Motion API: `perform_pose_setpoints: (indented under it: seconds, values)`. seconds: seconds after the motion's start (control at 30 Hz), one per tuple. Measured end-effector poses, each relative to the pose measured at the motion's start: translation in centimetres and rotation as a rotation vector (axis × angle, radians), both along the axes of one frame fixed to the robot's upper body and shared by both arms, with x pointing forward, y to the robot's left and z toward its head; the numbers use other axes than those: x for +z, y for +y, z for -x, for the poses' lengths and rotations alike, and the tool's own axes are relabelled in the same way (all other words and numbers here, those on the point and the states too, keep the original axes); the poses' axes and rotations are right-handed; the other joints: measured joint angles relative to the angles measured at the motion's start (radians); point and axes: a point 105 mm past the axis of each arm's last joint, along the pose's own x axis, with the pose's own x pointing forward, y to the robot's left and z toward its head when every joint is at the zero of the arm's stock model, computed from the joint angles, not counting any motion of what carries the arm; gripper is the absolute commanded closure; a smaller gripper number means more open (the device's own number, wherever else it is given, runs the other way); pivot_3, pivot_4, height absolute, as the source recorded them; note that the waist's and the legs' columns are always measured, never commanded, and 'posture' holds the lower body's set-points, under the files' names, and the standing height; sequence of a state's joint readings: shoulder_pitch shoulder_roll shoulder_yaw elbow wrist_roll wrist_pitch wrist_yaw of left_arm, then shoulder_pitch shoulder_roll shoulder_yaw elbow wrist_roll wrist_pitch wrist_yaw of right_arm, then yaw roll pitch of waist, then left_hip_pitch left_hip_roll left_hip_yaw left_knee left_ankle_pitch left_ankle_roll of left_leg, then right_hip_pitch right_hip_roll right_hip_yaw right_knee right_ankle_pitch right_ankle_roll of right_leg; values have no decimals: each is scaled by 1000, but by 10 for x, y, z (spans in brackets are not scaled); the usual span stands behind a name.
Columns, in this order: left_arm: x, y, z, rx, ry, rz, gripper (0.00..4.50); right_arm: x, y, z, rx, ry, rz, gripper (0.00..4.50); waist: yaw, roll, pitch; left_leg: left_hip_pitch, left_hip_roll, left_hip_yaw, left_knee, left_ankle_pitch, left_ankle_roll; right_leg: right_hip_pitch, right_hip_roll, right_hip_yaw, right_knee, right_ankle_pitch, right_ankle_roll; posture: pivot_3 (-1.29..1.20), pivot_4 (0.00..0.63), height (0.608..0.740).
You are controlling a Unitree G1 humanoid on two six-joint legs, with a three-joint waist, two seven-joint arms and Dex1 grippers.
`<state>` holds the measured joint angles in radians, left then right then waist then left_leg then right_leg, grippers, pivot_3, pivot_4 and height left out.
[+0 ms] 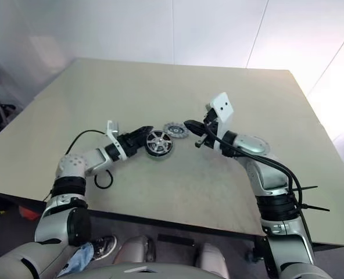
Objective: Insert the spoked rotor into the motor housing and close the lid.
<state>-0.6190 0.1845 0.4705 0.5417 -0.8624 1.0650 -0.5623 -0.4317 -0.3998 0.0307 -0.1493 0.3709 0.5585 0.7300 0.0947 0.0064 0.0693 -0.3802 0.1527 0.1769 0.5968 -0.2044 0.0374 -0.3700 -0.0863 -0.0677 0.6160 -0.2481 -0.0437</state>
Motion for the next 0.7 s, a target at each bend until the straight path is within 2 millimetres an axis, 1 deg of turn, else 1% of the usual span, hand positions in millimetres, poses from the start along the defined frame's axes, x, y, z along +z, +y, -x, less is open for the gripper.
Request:
perform_pose_setpoints:
  seconds: [0.13,0.17,0.23,0.27,0.3,0.33,0.4,0.43,0.47,0.57,0.7]
  values:
    - [10,16,-2,66,-119,-78,1602,-3,6,2,19,17,-13,4500,2,0,0,0,0,0,0,0,-1,0,0,0,0,0,0,0,0,740]
    - [8,17,-5,86,-150,-147,1602,-3,6,2,20,20,-16,4500,3,0,0,0,0,0,0,0,-1,1,0,0,0,0,0,0,0,740]
    - [-8,19,-13,131,-190,-375,1602,-4,9,3,24,22,-19,4500,6,0,0,0,0,-1,0,0,-1,2,0,0,-1,0,0,0,0,740]
    - [-13,19,-17,153,-225,-467,1602,-5,10,3,28,24,-17,4500,6,0,0,1,0,-1,0,0,-1,2,0,0,-2,0,1,0,0,740]
    - [-14,17,-21,163,-275,-540,1602,-5,10,3,28,25,-17,4500,6,0,0,2,0,-1,0,1,-2,4,0,0,-3,1,1,0,0,740]
    - [-15,14,-22,163,-291,-557,1602,-5,10,3,28,25,-17,4500,6,1,0,4,-1,-1,0,1,-3,6,0,0,-3,1,2,0,0,740]
    - [-15,16,-27,212,-194,-416,1602,-5,10,3,27,25,-17,4500,3,1,-1,7,-1,0,0,2,-4,8,0,0,-1,1,1,0,0,740]
    - [-15,20,-27,230,-131,-310,1602,-5,10,3,25,25,-16,4500,2,1,-1,7,-1,0,0,2,-5,8,0,0,0,1,1,0,0,740]
    - [-13,21,-25,227,-109,-257,1602,-6,8,2,18,26,-7,4500,2,1,-1,8,-1,0,0,3,-5,8,0,1,1,0,1,0,0,740]
    - [-14,17,-22,221,-131,-251,1602,-7,7,2,16,26,-3,4500,4,1,-1,9,0,0,-1,2,-5,8,0,1,2,0,1,0,0,740]
    - [-13,17,-23,258,-168,-239,1602,-7,7,2,16,28,-2,4500,5,1,-1,8,-1,0,-1,2,-5,8,0,1,1,0,1,0,0,740]
